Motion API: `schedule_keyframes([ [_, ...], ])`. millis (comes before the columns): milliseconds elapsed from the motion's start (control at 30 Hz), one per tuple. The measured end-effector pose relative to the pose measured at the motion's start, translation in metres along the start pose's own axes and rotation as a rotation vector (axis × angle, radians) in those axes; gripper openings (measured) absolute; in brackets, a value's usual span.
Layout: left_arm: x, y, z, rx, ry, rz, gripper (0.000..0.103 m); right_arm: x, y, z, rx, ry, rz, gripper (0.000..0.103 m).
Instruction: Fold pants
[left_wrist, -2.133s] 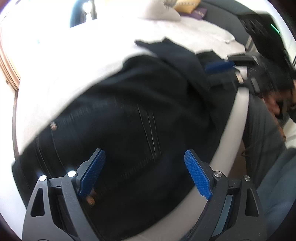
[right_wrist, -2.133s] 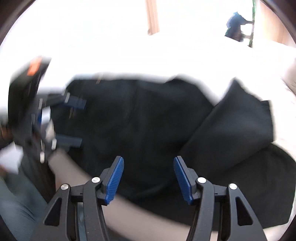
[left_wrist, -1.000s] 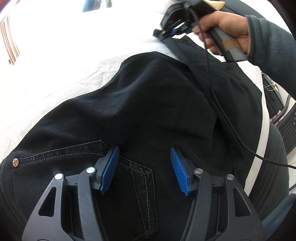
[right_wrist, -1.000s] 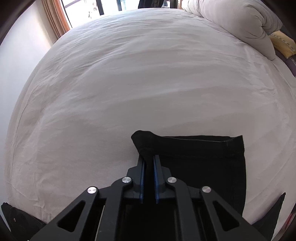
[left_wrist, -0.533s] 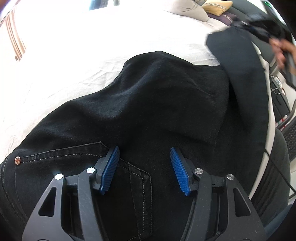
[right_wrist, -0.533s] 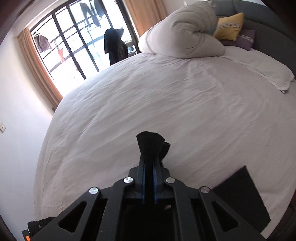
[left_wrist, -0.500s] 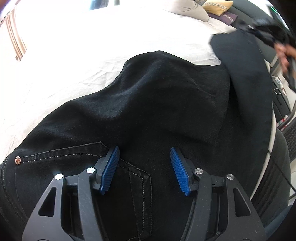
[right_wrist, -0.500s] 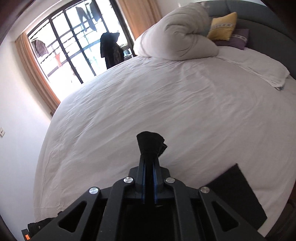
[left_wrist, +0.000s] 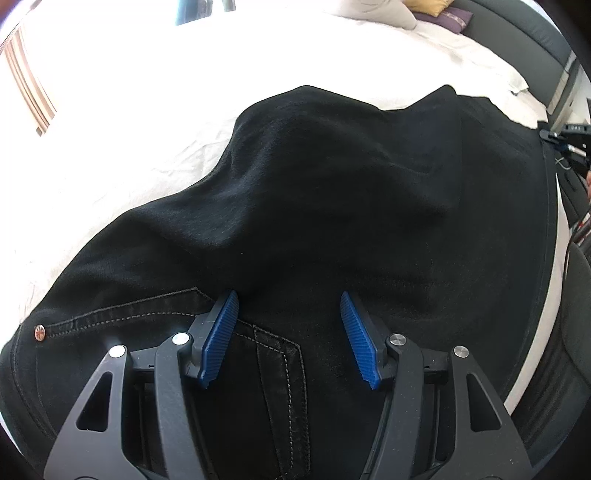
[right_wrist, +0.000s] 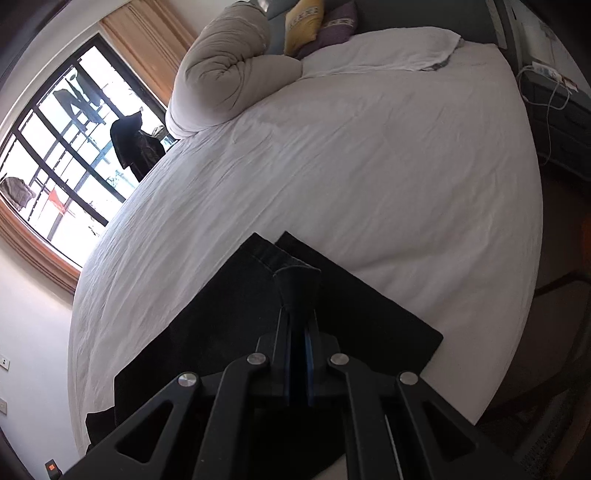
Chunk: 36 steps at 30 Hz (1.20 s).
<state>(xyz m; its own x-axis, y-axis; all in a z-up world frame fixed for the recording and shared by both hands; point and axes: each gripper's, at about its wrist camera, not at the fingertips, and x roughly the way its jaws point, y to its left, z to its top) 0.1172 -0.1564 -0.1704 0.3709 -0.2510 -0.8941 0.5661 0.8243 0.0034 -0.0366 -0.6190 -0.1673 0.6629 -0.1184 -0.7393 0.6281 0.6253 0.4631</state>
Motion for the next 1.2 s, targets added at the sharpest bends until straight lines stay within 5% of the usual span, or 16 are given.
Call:
schedule_keyframes([
  [467,-0.008,-0.005,-0.014,0.018,-0.024,0.011,0.056,-0.008,-0.042,-0.02,0.103,0.005,0.018,0.004],
  [767,-0.018,-0.027,-0.01,0.02,-0.028,0.101,0.061,-0.002,-0.061,-0.028,0.183,0.002,0.016,0.004],
  [1200,-0.013,-0.033,0.001,-0.004,-0.036,0.083,0.068,-0.003,-0.07,-0.028,0.249,-0.04,0.006,0.003],
])
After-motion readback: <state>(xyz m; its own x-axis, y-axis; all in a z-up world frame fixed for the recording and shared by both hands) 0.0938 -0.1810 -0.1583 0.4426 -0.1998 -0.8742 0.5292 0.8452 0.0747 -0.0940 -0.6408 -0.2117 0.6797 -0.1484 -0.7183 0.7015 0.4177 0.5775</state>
